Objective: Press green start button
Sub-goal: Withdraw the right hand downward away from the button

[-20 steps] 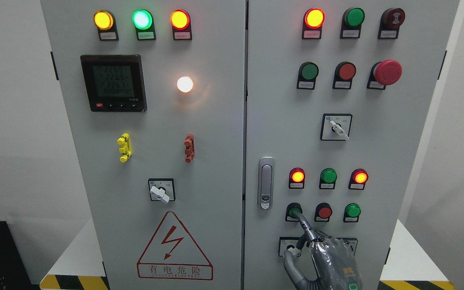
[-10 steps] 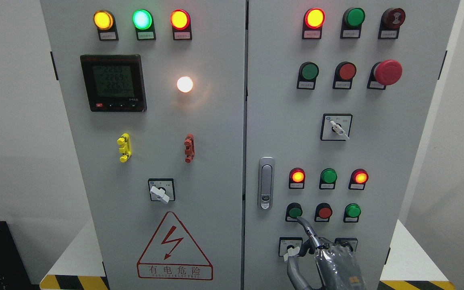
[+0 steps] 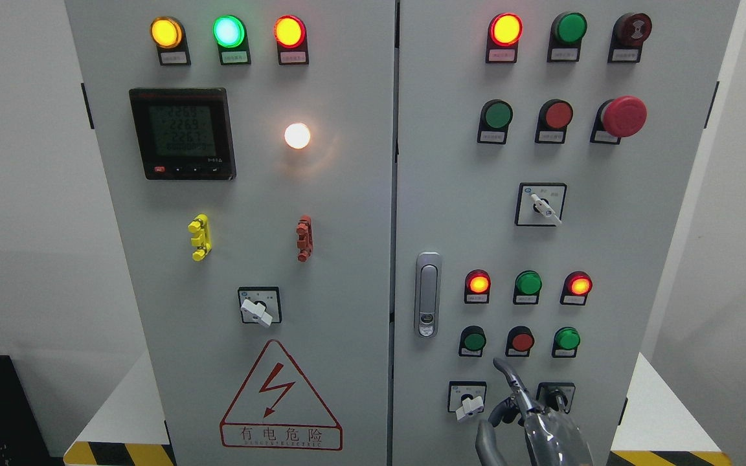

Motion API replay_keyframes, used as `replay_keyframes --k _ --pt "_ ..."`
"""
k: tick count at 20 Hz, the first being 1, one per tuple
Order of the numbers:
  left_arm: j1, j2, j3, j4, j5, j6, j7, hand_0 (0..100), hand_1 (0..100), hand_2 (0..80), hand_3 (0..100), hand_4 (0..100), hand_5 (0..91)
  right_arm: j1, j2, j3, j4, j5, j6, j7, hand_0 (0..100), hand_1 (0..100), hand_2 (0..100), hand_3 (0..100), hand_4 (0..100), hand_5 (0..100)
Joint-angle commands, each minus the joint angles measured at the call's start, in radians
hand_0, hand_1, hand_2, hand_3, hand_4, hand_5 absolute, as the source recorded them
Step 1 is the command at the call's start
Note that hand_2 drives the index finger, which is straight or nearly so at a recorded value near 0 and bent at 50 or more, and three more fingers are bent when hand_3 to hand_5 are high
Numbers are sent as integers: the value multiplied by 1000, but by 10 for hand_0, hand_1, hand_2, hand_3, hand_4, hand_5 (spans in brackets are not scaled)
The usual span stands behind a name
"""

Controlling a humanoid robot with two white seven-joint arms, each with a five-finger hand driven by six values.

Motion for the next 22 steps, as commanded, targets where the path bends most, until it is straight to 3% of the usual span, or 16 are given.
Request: replay_keyframes --k 1,5,8,15,19,22 --pt "0 0 0 0 0 0 0 120 556 0 0 0 0 45 -1 52 -104 -202 60 14 823 436 0 607 581 462" --pt "0 0 0 0 0 0 0 120 556 0 0 0 0 51 -1 52 -105 -333 67 14 817 423 0 576 542 413" --pt "0 0 0 0 0 0 0 120 556 0 0 0 0 60 -3 52 -105 -402 67 14 820 413 0 523 479 319" --pt "0 0 0 0 0 0 0 120 556 0 0 0 0 128 -6 60 -160 -594 111 17 799 374 0 335 308 165" --pt "0 0 0 0 0 0 0 120 556 0 0 0 0 168 -7 60 -183 -712 117 45 777 333 0 155 108 0" --pt "0 0 0 0 0 0 0 120 556 0 0 0 0 176 -7 60 -183 -741 116 63 772 288 0 76 0 0"
